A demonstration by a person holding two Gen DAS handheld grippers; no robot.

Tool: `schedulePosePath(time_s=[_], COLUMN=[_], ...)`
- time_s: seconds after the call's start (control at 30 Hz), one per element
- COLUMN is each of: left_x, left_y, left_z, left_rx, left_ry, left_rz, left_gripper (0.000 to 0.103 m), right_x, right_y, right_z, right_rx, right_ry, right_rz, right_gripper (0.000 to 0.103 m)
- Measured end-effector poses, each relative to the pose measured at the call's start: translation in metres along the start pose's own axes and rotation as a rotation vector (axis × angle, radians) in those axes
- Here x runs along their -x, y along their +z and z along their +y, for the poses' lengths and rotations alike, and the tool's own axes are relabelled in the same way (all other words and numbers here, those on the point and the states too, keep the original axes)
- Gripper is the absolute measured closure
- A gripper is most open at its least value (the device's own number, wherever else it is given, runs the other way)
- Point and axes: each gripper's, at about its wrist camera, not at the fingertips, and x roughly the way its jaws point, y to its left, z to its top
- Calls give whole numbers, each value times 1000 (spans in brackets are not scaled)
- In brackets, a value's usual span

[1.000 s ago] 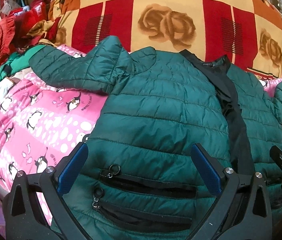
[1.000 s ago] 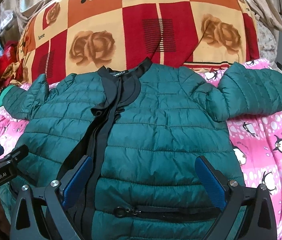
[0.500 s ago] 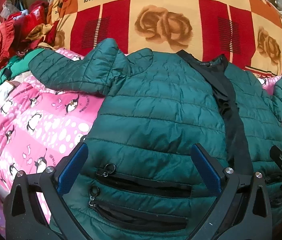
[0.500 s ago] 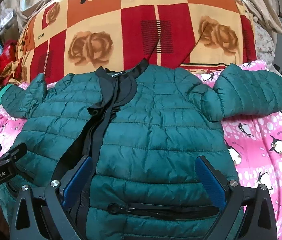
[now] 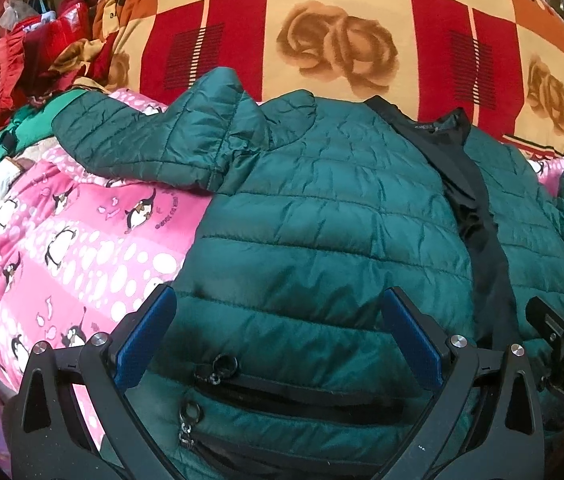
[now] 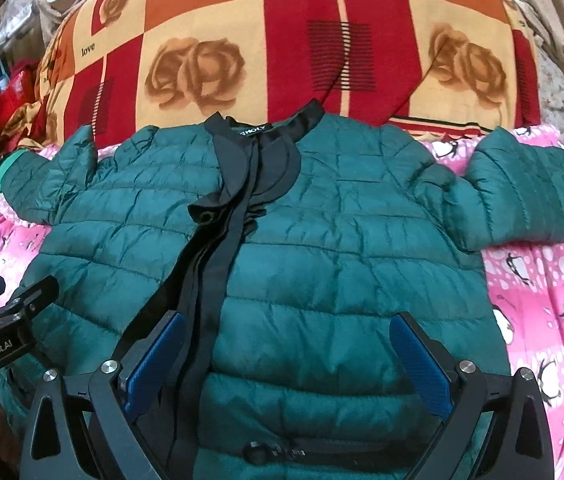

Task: Fold large clothes

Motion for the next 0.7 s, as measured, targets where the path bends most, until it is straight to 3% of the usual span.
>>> schedulePosePath(time_s=[0.43,0.7], left_x=[-20,-33], left_y=[27,59], left_z=[32,97], left_rx=[47,141], left_ry=[48,98], left_rz=[-10,-30], left_gripper=[0,0], right_x=[-39,-50], right_y=[18,17], right_z=[4,6], right_rx=[-34,-33], right_ry=[-4,-10], right_rz=[17,11], right_gripper=[2,2])
